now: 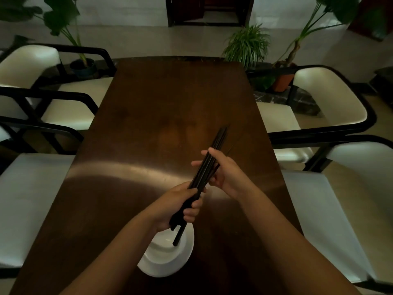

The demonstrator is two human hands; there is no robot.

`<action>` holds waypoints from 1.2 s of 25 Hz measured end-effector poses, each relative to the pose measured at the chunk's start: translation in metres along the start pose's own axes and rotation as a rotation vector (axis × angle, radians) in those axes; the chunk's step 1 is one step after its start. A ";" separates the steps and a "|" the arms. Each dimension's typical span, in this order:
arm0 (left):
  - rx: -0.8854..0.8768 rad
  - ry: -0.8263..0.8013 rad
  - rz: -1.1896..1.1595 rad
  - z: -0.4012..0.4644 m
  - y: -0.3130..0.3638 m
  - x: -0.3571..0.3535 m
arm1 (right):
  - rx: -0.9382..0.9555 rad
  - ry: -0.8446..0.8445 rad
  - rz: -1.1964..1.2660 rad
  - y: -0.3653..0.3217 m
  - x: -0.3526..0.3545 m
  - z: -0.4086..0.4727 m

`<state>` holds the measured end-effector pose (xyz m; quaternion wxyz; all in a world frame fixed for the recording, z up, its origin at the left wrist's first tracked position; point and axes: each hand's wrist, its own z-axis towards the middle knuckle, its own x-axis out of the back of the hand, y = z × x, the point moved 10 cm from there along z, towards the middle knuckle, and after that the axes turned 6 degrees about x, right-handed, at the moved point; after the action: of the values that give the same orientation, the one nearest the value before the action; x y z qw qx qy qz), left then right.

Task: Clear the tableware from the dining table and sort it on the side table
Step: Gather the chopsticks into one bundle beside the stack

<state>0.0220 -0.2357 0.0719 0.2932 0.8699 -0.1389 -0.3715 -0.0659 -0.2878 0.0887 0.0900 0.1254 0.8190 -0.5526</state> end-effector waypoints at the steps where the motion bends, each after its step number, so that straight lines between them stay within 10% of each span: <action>1: -0.001 -0.005 0.018 -0.001 0.000 0.000 | 0.019 0.029 -0.055 -0.005 -0.001 0.000; 15: -0.412 0.018 -0.873 -0.020 0.024 0.020 | 0.591 0.285 -0.156 -0.106 -0.027 -0.053; 24: -0.393 0.175 -0.714 -0.027 0.020 0.036 | 0.424 0.183 -0.043 -0.085 -0.036 -0.047; 30: -0.244 0.413 -0.006 -0.064 -0.006 0.038 | 0.325 0.355 -0.071 -0.064 -0.005 -0.052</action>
<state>0.0941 -0.2224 0.0821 0.4175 0.8859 -0.0273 -0.2004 -0.0805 -0.2633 0.1656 -0.0961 0.2043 0.7262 -0.6493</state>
